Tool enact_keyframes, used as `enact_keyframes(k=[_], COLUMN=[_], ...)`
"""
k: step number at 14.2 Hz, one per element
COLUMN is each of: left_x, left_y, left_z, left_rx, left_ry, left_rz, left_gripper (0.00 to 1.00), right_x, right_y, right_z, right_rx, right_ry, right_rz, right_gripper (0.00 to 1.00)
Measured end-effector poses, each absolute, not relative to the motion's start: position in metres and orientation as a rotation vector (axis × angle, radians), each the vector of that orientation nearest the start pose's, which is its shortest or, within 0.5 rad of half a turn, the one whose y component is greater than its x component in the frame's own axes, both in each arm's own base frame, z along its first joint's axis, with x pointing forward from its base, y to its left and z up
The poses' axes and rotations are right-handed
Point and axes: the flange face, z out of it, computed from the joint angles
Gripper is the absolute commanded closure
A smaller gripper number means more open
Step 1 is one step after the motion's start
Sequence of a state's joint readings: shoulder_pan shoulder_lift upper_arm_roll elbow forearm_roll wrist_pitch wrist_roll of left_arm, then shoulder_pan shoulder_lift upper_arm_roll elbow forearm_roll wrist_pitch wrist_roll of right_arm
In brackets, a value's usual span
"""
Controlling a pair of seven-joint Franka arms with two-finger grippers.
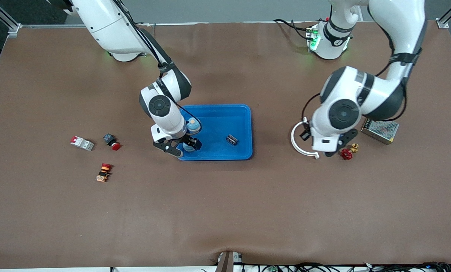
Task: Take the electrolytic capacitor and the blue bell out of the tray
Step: 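Carry the capacitor with the left gripper while the right gripper lifts the bell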
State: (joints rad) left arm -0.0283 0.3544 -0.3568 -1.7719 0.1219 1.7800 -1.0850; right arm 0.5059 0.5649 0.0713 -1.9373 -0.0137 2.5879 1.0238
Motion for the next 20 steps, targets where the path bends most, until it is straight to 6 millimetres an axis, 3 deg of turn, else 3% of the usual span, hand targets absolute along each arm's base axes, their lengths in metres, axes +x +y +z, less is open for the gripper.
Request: enact_keyframes(k=[3, 8, 9, 10, 11, 12, 14, 15, 16, 17, 18, 19, 20], left_x=[0.566, 0.547, 0.545, 0.545, 0.545, 0.544, 0.543, 0.542, 0.541, 0.540, 0.539, 0.539, 0.539], left_y=[-0.163, -0.141, -0.137, -0.135, -0.136, -0.137, -0.141, -0.142, -0.143, -0.144, -0.146, -0.146, -0.146], left_z=[0.328, 0.263, 0.253, 0.244, 0.235, 0.227, 0.209, 0.201, 0.194, 0.190, 0.187, 0.185, 0.185], left_rx=[-2.757, -2.800, -2.805, -2.809, -2.814, -2.818, -2.826, -2.826, -2.823, -2.822, -2.820, -2.819, -2.818], left_ry=[-0.923, -0.933, -0.946, -0.962, -0.977, -0.991, -1.020, -1.033, -1.045, -1.048, -1.050, -1.051, -1.052], left_rz=[0.385, 0.304, 0.306, 0.305, 0.305, 0.306, 0.311, 0.317, 0.325, 0.333, 0.339, 0.343, 0.343], left_gripper=[1.00, 1.00, 1.00, 1.00, 1.00, 1.00, 1.00, 1.00, 0.87, 0.68, 0.41, 0.00, 0.00], right_x=[0.531, 0.523, 0.522, 0.523, 0.523, 0.524, 0.525, 0.526, 0.526, 0.526, 0.526, 0.526, 0.526], right_y=[0.350, 0.365, 0.366, 0.366, 0.366, 0.365, 0.366, 0.366, 0.366, 0.366, 0.366, 0.366, 0.367], right_z=[0.196, 0.184, 0.184, 0.184, 0.184, 0.185, 0.189, 0.191, 0.191, 0.191, 0.191, 0.191, 0.192], right_rx=[-2.985, -2.989, -2.989, -2.989, -2.989, -2.990, -2.990, -2.988, -2.988, -2.988, -2.987, -2.987, -2.990], right_ry=[0.689, 0.702, 0.701, 0.701, 0.701, 0.703, 0.704, 0.704, 0.704, 0.704, 0.705, 0.710, 0.719], right_rz=[-0.074, -0.057, -0.058, -0.059, -0.060, -0.062, -0.064, -0.067, -0.067, -0.067, -0.067, -0.067, -0.060], right_gripper=[0.00, 0.00, 0.14, 0.41, 0.55, 0.59, 0.95, 1.00, 1.00, 1.00, 1.00, 1.00, 1.00])
